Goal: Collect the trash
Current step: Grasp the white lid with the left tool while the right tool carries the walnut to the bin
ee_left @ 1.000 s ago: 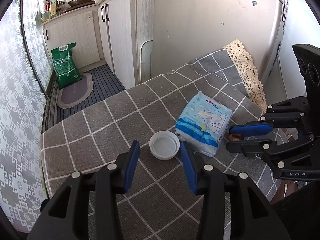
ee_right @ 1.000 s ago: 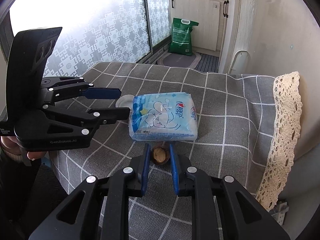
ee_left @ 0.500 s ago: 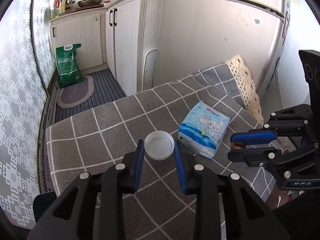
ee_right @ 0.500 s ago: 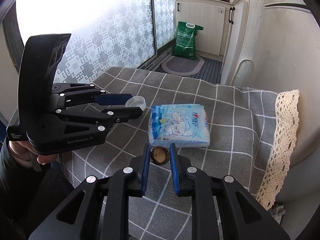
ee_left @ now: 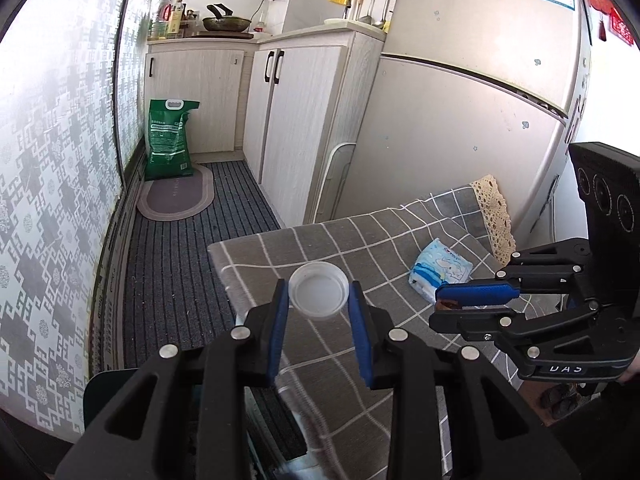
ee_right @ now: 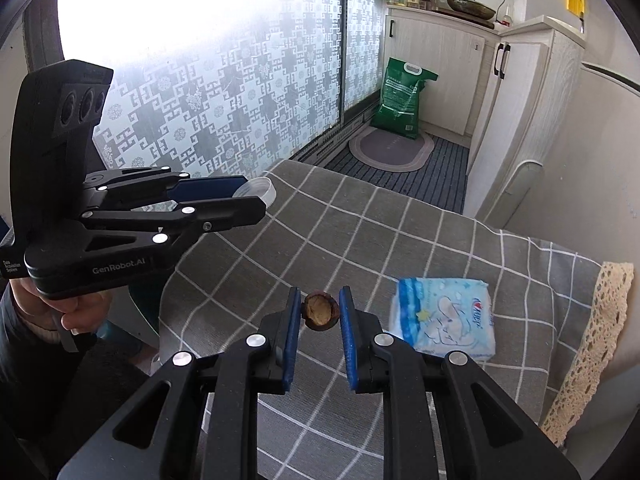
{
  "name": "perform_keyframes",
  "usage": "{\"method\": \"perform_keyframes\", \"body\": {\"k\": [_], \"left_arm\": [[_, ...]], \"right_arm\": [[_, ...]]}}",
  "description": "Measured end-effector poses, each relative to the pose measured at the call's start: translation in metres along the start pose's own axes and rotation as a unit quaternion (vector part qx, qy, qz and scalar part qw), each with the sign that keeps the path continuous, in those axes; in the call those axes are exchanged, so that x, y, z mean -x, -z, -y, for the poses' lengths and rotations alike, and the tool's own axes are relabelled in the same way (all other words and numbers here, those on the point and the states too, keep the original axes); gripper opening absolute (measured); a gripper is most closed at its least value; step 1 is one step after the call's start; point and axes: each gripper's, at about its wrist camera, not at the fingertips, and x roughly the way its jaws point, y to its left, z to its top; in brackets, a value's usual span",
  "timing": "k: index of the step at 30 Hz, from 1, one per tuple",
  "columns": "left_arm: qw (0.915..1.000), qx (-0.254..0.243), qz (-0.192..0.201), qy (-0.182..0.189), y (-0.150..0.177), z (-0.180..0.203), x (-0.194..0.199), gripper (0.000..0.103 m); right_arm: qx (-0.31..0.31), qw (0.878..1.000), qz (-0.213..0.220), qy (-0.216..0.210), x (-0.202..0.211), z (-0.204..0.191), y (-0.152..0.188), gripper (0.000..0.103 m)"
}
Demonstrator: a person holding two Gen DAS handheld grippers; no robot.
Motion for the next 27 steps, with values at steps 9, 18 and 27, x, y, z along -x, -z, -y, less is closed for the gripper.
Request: {"method": "perform_keyframes", "body": {"k": [9,18,27], "left_arm": [[0.9995,0.015,-0.004,-0.028,0.019,-0.037,0.027,0.032],[0.9969,0.033,-0.049,-0.052,0.057,-0.075,0.036,0.032],[0.9904,0.068,-0.088,-0.082,0.093,-0.114,0.040,0.032]], "right_arm": [[0.025,1.000,0.001,-0.013,-0.018,-0.040,-0.026,0.019],[0.053,0.998,0.001,-0.032,-0.034,-0.086,-0.046,0.019],[0.067,0.997,-0.020,-0.042,-0.059,-0.122,-0.049,0.019]]}}
